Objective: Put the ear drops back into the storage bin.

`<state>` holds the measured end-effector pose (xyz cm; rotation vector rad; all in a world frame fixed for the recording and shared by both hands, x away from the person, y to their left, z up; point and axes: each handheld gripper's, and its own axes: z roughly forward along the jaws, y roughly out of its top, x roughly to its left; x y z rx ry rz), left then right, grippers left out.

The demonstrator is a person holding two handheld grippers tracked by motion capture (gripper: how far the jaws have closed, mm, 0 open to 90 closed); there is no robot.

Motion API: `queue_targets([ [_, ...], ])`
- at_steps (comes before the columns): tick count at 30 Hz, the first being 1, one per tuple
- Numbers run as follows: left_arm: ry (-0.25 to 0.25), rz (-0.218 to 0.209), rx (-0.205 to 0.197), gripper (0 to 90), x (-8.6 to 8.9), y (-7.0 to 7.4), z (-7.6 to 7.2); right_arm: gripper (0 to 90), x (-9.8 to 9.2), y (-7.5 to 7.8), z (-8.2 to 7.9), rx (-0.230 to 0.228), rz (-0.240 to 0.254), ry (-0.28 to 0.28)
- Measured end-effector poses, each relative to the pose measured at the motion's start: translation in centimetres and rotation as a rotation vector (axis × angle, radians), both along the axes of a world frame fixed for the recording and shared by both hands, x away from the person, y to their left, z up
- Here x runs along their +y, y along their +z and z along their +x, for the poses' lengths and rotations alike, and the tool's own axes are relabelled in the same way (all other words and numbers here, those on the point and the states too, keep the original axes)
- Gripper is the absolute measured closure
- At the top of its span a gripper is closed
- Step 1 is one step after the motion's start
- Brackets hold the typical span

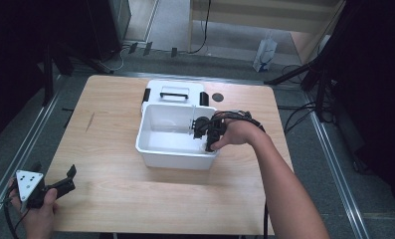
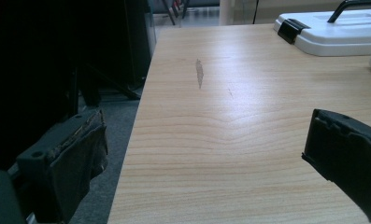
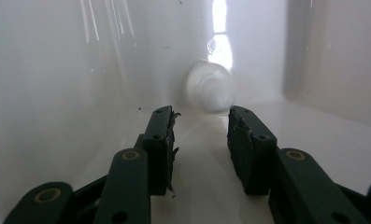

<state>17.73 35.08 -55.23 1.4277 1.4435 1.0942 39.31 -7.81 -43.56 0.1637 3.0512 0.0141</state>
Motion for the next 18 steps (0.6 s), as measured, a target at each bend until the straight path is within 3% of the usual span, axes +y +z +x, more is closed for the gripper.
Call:
queue_targets([
  [7, 0.001, 0.0, 0.0, 0.3, 0.0, 0.0, 0.0, 61.5, -0.3, -0.1, 0.2, 0.013, 0.025, -0.006],
  [12, 0.002, 0.002, 0.002, 0.3, 0.0, 0.0, 0.0, 53.3, -0.4, 0.6, 0.0, -0.014, 0.037, -0.015],
  [15, 0.003, 0.004, 0.004, 0.3, 0.0, 0.0, 0.0, 40.7, -0.5, 1.5, -0.2, -0.048, 0.065, -0.035],
  [18, 0.004, 0.003, 0.004, 0.3, -0.1, 0.0, 0.0, 33.9, -0.6, 2.3, -0.2, -0.071, 0.088, -0.049],
])
